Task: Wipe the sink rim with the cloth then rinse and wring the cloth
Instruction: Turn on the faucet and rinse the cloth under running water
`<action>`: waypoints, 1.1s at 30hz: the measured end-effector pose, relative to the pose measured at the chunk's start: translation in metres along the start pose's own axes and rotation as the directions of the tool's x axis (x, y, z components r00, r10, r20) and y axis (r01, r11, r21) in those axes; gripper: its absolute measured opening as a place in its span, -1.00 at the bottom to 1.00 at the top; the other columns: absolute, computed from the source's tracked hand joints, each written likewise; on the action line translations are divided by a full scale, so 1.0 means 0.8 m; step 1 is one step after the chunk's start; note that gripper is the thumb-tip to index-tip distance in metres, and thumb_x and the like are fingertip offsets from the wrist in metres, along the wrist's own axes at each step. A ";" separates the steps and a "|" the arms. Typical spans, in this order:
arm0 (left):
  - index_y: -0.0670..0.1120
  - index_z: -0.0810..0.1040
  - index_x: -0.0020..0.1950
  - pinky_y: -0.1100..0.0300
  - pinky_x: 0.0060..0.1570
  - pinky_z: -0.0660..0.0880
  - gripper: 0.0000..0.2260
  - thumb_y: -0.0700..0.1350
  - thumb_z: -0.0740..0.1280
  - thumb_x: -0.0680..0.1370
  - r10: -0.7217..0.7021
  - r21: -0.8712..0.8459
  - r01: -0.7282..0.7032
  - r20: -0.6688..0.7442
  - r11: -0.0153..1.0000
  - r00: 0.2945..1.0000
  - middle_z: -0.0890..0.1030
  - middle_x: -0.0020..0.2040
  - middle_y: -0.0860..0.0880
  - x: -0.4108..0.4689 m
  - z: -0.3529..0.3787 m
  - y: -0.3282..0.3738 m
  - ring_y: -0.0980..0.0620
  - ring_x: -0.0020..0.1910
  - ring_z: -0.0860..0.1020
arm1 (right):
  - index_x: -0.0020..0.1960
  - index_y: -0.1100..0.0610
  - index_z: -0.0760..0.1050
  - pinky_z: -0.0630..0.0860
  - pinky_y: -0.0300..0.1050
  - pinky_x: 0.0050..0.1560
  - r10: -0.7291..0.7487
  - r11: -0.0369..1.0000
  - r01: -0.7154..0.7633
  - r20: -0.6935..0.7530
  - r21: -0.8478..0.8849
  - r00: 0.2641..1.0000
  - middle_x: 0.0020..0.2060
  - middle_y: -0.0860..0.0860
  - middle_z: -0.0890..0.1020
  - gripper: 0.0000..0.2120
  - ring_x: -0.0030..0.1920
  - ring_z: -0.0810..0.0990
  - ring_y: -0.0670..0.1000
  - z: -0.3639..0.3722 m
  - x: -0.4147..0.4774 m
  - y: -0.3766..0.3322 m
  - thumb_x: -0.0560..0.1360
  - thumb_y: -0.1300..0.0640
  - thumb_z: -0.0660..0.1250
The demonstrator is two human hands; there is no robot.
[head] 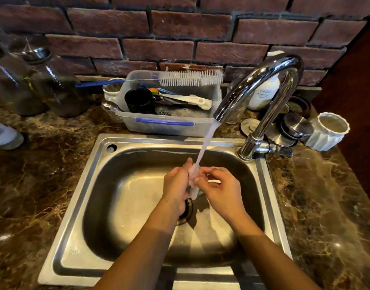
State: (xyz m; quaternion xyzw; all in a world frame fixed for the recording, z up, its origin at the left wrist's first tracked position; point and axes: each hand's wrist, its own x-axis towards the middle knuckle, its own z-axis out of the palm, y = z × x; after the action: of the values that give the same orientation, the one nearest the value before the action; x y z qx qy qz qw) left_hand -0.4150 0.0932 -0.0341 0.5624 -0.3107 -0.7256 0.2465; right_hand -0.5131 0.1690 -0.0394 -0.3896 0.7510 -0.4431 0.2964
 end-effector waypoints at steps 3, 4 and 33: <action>-0.03 0.64 0.06 0.07 -0.12 0.57 -0.73 0.15 0.35 0.59 0.088 0.097 -0.086 -0.023 0.992 0.996 0.70 -0.11 -0.09 0.001 0.007 -0.010 -0.04 -0.11 0.65 | 0.06 -0.02 0.72 0.64 -0.16 0.03 -0.037 0.999 0.037 -0.038 -0.016 0.999 0.00 -0.17 0.64 -0.85 0.02 0.63 -0.15 -0.001 0.003 0.009 0.50 0.05 0.47; -0.04 0.63 0.05 0.10 -0.17 0.54 -0.69 0.19 0.33 0.58 0.116 0.108 -0.114 -0.013 0.988 0.993 0.68 -0.19 -0.09 -0.002 0.008 -0.010 -0.02 -0.21 0.63 | 0.04 -0.02 0.72 0.63 -0.15 0.03 -0.042 0.999 0.041 -0.041 -0.004 0.998 -0.04 -0.17 0.66 -0.88 0.01 0.64 -0.16 -0.001 0.004 0.010 0.52 0.06 0.45; -0.12 0.58 0.28 -0.24 0.30 0.47 -0.48 0.23 0.41 0.49 -0.026 -0.270 0.050 0.089 0.962 0.996 0.64 0.23 -0.28 -0.005 -0.017 0.012 -0.25 0.18 0.65 | -0.05 0.16 0.68 0.62 0.16 0.01 0.500 0.676 -0.500 0.162 0.541 0.851 -0.07 0.22 0.74 -0.72 -0.07 0.66 0.17 0.034 0.009 0.010 0.64 0.27 0.20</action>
State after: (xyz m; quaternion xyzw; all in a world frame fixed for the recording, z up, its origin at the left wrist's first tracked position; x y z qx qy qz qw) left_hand -0.4006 0.0873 -0.0266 0.4980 -0.2075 -0.7890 0.2939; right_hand -0.4978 0.1537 -0.0587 -0.0641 0.6628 -0.5468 0.5076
